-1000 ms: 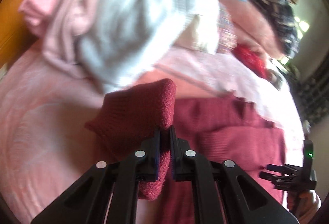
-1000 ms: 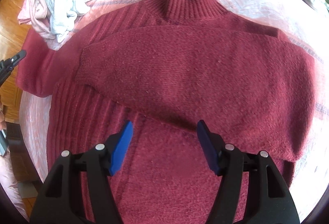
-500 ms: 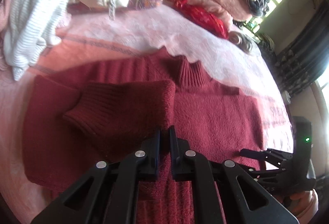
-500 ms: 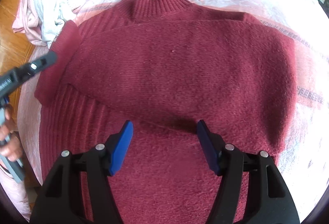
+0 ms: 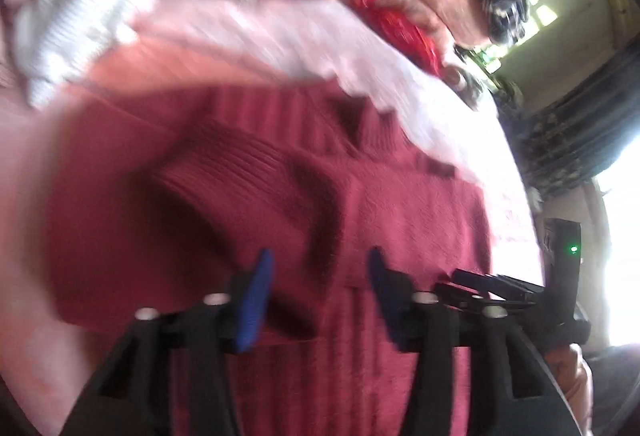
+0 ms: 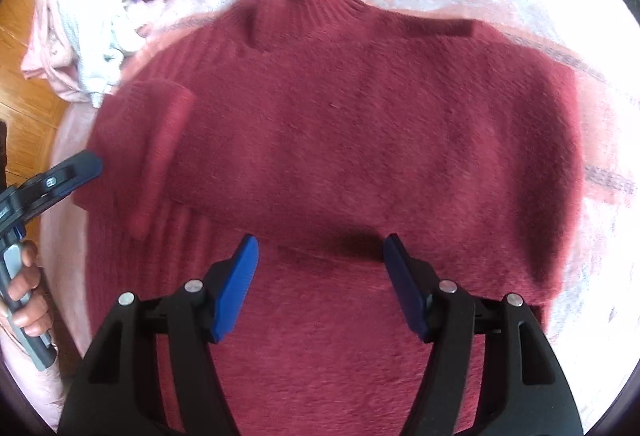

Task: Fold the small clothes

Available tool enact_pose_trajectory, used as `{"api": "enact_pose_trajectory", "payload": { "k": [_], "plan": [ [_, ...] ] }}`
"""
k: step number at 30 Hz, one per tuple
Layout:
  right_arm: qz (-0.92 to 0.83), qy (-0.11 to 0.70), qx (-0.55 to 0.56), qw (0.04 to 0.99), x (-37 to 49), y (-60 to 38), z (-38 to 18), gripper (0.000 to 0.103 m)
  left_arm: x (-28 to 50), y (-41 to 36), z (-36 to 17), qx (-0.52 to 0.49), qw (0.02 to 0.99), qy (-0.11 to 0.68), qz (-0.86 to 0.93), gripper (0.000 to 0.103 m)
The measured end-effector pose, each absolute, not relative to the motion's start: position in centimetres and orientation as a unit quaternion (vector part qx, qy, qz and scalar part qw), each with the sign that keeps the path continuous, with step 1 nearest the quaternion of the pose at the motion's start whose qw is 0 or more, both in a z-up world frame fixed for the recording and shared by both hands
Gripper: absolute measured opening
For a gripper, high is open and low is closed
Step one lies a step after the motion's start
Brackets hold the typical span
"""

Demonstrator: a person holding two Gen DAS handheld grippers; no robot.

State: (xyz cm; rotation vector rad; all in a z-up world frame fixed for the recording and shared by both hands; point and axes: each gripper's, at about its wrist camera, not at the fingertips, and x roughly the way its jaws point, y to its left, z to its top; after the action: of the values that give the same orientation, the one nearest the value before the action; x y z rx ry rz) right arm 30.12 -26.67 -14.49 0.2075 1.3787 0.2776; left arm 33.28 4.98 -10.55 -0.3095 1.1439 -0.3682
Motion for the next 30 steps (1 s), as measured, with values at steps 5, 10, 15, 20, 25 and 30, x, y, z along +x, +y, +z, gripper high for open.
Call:
{"api": "enact_pose_trajectory", "payload": {
  "k": [5,10,15,20,25,30],
  "plan": [
    [0.156,0.629,0.094,0.756,31.8,-22.4,-13.5,0.065,34.1,8.9,-11.1,-0.073,0.836,0.540,-0.072,0.054],
    [0.190,0.635,0.136,0.737,34.5,-18.2,-14.0,0.062,34.4,10.8,-13.5,-0.070,0.826,0.558,-0.046,0.054],
    [0.200,0.656,0.136,0.715,36.0,-15.3,-15.8,0.026,34.2,10.1,-14.0,-0.055,0.831,0.552,-0.045,0.055],
    [0.218,0.634,0.140,0.729,35.3,-15.9,-14.7,0.008,33.9,10.4,-12.9,-0.041,0.842,0.536,-0.038,0.055],
    [0.215,0.601,0.124,0.760,34.2,-19.0,-11.4,0.007,33.8,10.0,-12.0,-0.025,0.853,0.521,-0.028,0.057],
    [0.151,0.607,0.076,0.777,33.5,-22.4,-12.0,0.008,33.9,7.8,-13.5,-0.012,0.844,0.535,-0.034,0.058]
  ]
}}
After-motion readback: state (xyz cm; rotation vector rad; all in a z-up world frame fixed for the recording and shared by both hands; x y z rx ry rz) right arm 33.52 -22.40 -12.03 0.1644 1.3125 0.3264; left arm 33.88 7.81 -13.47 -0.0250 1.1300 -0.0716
